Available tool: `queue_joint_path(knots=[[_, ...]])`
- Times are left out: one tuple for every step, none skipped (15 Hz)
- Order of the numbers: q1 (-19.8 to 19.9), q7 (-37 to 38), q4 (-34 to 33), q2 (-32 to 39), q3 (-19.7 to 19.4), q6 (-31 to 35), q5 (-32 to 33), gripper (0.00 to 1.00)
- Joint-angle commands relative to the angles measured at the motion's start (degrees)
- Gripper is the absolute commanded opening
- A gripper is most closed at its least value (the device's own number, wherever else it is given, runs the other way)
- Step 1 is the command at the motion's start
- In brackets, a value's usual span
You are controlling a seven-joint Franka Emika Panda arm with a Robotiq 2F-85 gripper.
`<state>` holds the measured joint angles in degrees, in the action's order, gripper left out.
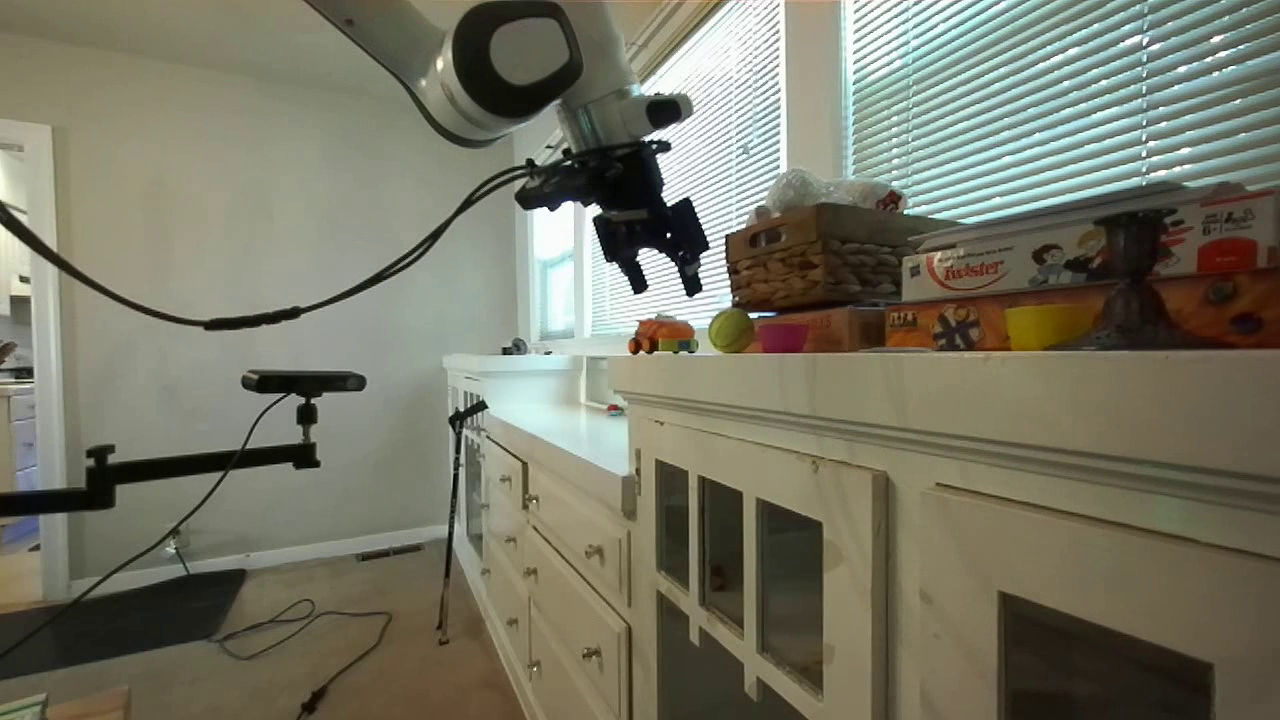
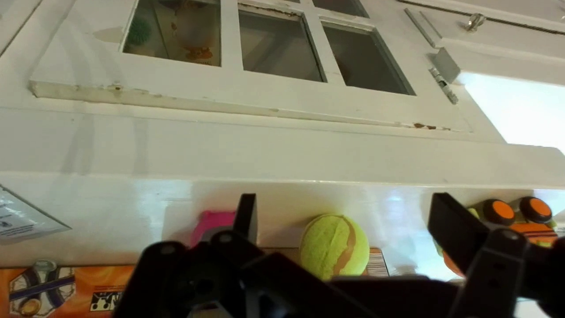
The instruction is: Put the tennis ball inside the brown cup then move the yellow cup to the left
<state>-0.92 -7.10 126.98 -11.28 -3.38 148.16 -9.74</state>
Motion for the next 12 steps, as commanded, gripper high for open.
queue_joint_path(knots=[[0.2,-0.8,-6.2,5.7,0.2,1.0,1.1,1.0],[0.3,-0.9,-7.9,6.9,0.3,0.8,1.2,1.0],[0.3,-1.1,-9.6,8.1,0.3,0.4,1.1,1.0],[0.4,-1.2,-11.5,9.4,0.4,0.1,1.3,1.0],[0.4,-1.8,-13.3,10.6,0.5,-0.1,0.9,1.0],[0.4,-2.2,-14.9,11.7,0.6,-0.4,0.7,1.0],[0.4,-2.4,-16.5,12.9,0.8,-0.5,0.7,1.0],[0.5,-2.6,-17.9,14.0,1.0,-0.8,0.9,1.0],[0.5,-2.8,-19.2,14.9,1.2,-0.9,0.8,1.0],[0.6,-2.9,-20.4,15.9,1.4,-1.3,0.9,1.0],[0.6,-3.0,-21.6,16.8,1.7,-1.6,0.9,1.0],[0.7,-2.9,-22.6,17.6,1.9,-1.8,1.4,1.0]])
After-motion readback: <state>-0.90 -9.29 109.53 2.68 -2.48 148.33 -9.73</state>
